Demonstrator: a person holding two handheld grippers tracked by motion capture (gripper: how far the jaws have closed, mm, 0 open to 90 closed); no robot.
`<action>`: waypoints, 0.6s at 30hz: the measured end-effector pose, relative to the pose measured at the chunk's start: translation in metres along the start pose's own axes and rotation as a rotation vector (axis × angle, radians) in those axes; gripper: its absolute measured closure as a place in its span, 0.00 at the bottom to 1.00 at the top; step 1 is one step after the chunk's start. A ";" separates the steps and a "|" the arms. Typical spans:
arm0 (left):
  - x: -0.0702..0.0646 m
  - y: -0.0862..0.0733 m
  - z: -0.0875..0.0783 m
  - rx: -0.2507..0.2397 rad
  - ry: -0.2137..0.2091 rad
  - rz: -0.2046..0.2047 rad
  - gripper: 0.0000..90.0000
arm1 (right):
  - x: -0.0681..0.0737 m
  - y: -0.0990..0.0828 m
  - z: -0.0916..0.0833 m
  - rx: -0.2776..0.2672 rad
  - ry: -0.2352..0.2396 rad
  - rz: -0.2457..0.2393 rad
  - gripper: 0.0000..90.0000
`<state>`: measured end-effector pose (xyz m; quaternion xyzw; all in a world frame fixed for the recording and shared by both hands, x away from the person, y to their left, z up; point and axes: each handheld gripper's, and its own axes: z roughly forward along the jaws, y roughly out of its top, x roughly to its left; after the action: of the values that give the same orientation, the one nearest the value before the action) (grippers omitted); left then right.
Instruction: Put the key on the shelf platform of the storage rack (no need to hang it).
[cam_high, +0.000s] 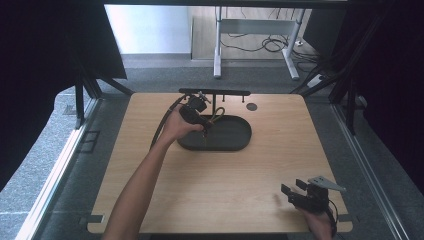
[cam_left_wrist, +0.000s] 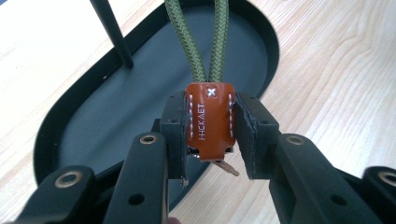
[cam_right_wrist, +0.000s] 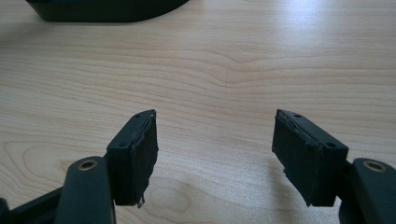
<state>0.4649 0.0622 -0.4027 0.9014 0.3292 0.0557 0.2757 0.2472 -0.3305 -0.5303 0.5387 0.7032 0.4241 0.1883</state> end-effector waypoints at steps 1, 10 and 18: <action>0.001 0.001 0.000 -0.004 0.001 0.004 0.74 | 0.000 0.000 0.000 -0.002 0.000 0.002 0.35; 0.004 0.008 0.014 -0.008 0.012 0.001 0.74 | -0.001 -0.001 -0.001 0.001 -0.002 0.004 0.35; 0.005 0.005 0.028 0.015 0.033 0.022 0.74 | -0.002 -0.002 0.000 0.006 -0.005 0.003 0.35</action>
<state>0.4795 0.0492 -0.4242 0.9059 0.3242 0.0714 0.2628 0.2466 -0.3323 -0.5328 0.5415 0.7032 0.4209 0.1875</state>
